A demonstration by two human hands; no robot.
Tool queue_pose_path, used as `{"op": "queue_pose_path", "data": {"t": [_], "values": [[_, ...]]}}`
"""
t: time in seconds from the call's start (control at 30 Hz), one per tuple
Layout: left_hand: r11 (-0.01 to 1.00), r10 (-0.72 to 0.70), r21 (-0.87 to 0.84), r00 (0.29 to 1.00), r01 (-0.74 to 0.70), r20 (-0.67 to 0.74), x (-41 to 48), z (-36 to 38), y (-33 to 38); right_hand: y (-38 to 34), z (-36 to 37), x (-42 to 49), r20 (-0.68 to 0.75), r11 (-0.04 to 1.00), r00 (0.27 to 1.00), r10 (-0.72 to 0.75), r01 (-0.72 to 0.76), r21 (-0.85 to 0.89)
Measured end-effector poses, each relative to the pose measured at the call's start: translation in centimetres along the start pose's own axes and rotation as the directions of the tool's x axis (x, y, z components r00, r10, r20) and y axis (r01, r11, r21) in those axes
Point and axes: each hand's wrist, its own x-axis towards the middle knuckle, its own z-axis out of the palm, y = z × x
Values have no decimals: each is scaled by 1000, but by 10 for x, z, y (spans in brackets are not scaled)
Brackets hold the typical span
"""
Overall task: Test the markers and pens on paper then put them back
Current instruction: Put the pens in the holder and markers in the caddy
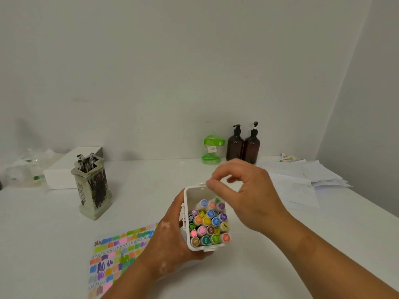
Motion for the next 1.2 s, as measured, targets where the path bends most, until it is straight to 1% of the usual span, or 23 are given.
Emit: {"op": "queue_pose_path", "data": {"t": [0.07,0.1,0.13,0.17,0.27,0.33,0.43,0.53,0.6,0.67,0.8,0.9,1.07,1.13,1.2], "values": [[999,2,-37,1000,-2,16,-2,-2,1,15,-6,-12,-115,990,984,136,-130,56],[999,-1,-44,1000,1,21,-1,-2,2,24,-7,-21,-175,977,963,206,-193,86],[999,-8,-46,1000,9,22,0,-2,3,34,-7,-30,-213,960,937,276,-257,110],[999,-17,-37,1000,18,15,2,-4,5,44,-5,-41,-220,938,913,345,-324,124],[991,-105,-78,994,106,15,15,-12,11,69,9,-68,-99,864,858,503,-497,79],[969,-184,-157,982,190,50,27,-25,16,77,18,-73,-25,837,837,546,-545,42],[930,-272,-250,962,270,27,49,-60,22,77,23,-64,62,838,838,542,-544,29],[933,-319,-175,948,315,1,71,-96,24,70,30,-52,128,854,850,511,-518,36],[912,-393,-140,919,385,-30,81,-115,16,65,38,-46,156,865,858,490,-501,37],[882,-463,-125,884,454,-60,86,-129,4,63,48,-44,171,870,862,478,-491,44],[838,-543,-111,836,534,-74,87,-144,-26,71,63,-52,156,875,869,470,-482,49],[818,-566,-172,821,549,-69,89,-149,-47,84,65,-63,141,868,861,488,-496,25],[829,-524,-217,851,515,18,90,-149,-67,90,69,-68,147,869,862,486,-494,29],[815,-536,-250,844,524,23,87,-148,-70,91,70,-70,155,874,864,479,-486,13],[805,-551,-244,834,541,32,81,-148,-72,92,69,-71,146,877,869,473,-480,12]]}}
